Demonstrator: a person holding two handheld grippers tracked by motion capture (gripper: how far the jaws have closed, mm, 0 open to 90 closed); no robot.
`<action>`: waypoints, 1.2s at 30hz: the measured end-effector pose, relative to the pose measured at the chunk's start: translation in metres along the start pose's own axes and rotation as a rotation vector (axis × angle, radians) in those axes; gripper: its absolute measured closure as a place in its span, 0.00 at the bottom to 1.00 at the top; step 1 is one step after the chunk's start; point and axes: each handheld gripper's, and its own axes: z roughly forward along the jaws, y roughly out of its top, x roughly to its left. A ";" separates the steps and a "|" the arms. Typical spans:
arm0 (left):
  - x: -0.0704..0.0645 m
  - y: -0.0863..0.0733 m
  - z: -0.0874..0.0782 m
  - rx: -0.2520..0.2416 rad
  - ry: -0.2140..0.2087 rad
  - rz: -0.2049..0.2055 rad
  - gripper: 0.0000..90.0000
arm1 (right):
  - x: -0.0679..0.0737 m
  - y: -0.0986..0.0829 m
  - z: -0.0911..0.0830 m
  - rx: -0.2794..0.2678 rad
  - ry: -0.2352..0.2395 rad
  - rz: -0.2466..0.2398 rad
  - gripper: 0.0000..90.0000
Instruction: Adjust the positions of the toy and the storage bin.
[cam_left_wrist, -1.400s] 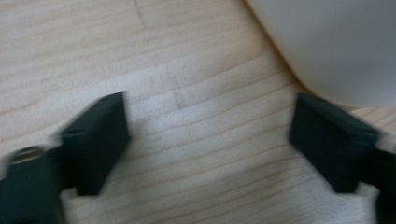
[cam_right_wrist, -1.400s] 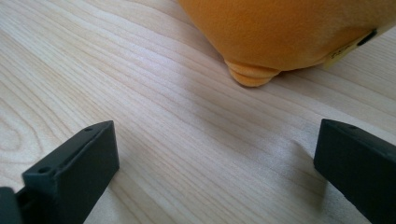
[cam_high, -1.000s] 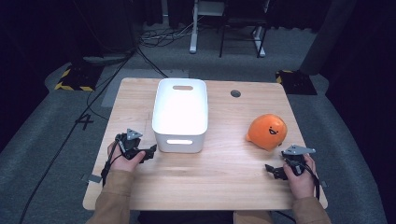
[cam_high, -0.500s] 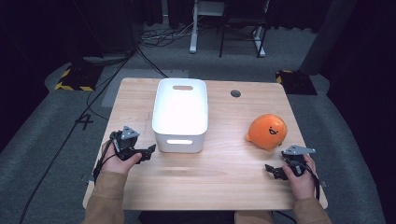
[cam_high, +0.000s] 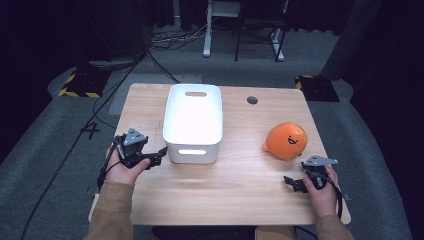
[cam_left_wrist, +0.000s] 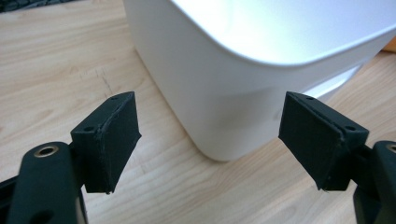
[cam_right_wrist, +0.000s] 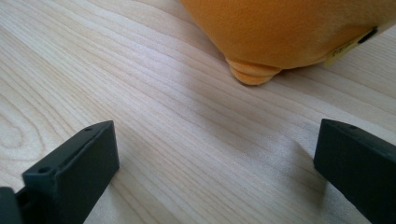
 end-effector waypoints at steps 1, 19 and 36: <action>-0.001 0.002 0.001 -0.020 -0.004 0.003 0.23 | 0.000 0.000 0.000 0.000 0.000 0.000 0.00; -0.003 0.025 0.011 -0.235 -0.022 -0.005 0.26 | 0.000 0.000 0.000 -0.001 0.001 0.001 0.00; 0.003 0.021 0.047 -0.154 0.016 0.058 0.33 | 0.000 0.000 0.000 -0.002 0.004 -0.002 0.00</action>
